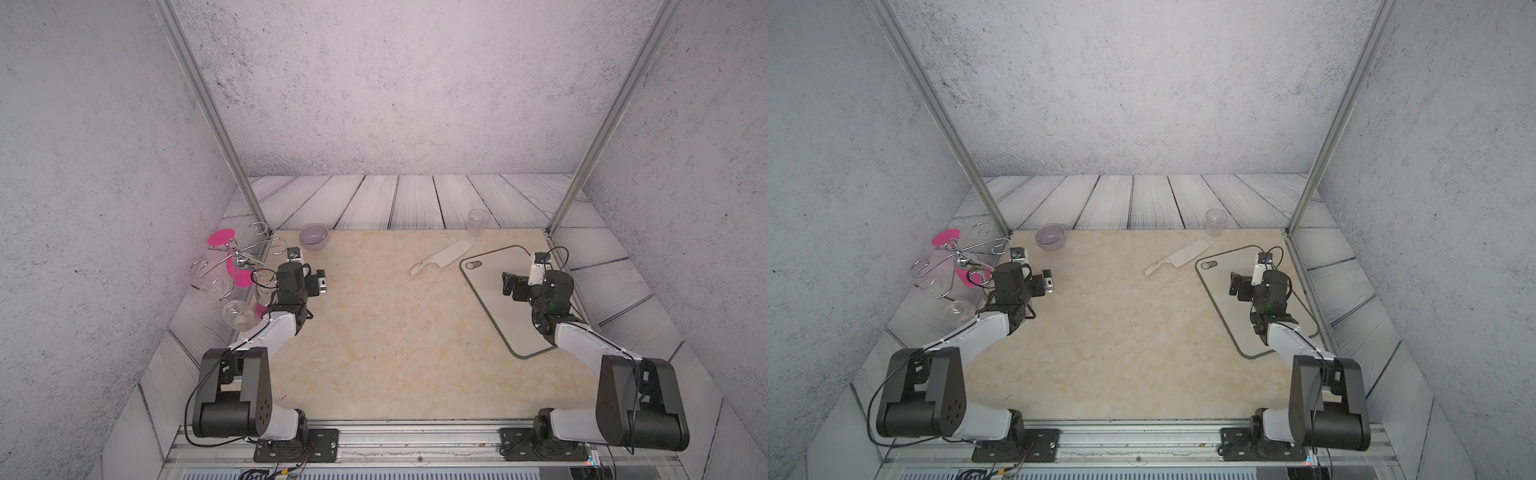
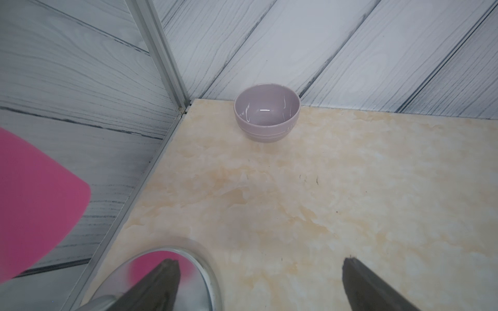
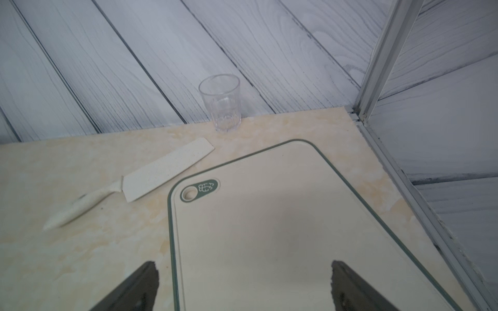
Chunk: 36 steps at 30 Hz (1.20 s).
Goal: Align the knife with the edge of the cutting board
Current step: Adjust the work surface at the center of the board.
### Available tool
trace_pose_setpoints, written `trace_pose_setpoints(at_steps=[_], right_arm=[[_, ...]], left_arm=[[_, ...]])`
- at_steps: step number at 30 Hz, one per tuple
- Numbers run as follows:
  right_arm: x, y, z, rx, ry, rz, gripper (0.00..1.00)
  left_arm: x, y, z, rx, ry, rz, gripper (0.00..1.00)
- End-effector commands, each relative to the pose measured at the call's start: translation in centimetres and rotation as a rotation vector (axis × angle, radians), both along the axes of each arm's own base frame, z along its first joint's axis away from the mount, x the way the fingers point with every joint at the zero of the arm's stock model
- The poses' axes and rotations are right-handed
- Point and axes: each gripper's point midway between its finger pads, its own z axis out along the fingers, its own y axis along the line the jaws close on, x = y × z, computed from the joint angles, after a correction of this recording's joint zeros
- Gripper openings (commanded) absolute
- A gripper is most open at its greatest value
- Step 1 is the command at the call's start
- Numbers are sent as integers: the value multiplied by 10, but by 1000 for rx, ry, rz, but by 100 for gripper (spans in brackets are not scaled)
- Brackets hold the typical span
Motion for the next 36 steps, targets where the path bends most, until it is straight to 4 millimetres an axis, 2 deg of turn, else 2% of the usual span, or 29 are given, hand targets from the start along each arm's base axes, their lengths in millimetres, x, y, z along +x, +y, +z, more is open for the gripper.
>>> trace_pose_setpoints(at_steps=[1,6,11,17,23,30,36], right_arm=[[-16,-9,-22,102,129,-105,99],[-14,-10,-8,206,125,-161,99],[-19,-33,-15,280,222,-366,99],[-12,-29,-15,300,207,-344,99],[-12,-23,-31,287,298,-314,99],[3,7,-50,308,416,-194,99],[32,38,-60,294,495,-128,99]], left_arm=[[-15,-1,-3,-49,73,38,100],[-21,-14,16,-78,52,26,100],[-22,-29,22,-71,66,-8,100],[-24,-59,24,-75,99,-90,100],[-25,-88,28,-74,119,-133,100],[-17,-110,41,-36,126,-164,100],[-2,-111,52,-19,194,-132,100]])
